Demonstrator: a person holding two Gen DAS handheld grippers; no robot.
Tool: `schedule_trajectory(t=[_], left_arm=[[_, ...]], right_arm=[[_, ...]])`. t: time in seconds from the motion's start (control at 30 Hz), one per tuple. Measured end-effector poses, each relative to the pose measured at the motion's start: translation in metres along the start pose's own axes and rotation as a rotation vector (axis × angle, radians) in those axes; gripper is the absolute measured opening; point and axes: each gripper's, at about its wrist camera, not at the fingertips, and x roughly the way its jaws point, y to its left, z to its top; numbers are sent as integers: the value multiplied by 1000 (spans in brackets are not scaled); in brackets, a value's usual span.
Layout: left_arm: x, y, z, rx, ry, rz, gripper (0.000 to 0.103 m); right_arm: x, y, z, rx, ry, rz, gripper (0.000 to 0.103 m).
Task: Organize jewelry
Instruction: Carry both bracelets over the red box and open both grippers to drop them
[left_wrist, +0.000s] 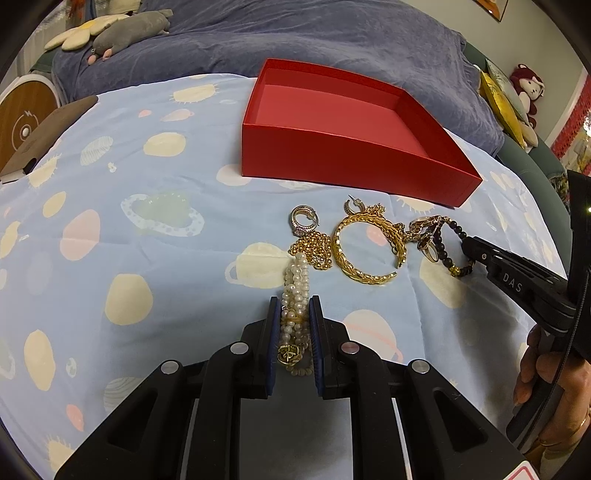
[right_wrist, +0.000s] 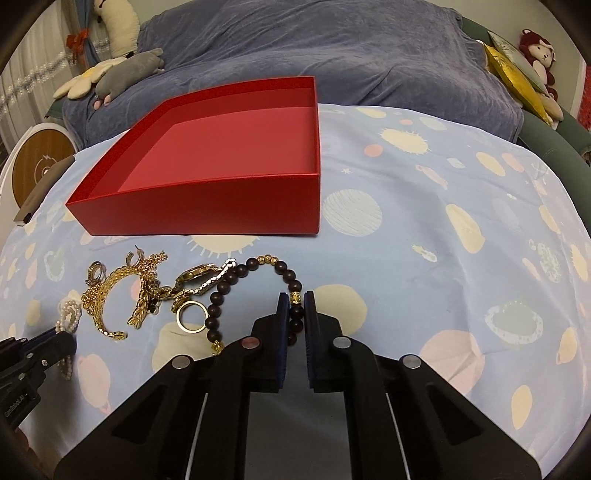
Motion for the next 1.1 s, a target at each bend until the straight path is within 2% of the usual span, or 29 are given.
schedule_trajectory(t=[0.3, 0.5, 0.67, 0.9, 1.1], left_arm=[[-33, -2, 13, -3, -75, -15, 13], [-58, -19, 50, 42, -136, -36, 13], [-51, -32, 103, 90, -178, -25, 13], [-4, -41, 178, 99, -185, -5, 13], [48, -36, 207, 73, -123, -12, 13]], right_arm=[[-57, -12, 13, 58, -102, 112, 7], [-84, -13, 51, 43, -162, 186, 7], [-70, -14, 101, 43, -186, 232, 7], [-21, -5, 159, 35, -161, 260, 7], [33, -5, 181, 58, -89, 261, 7]])
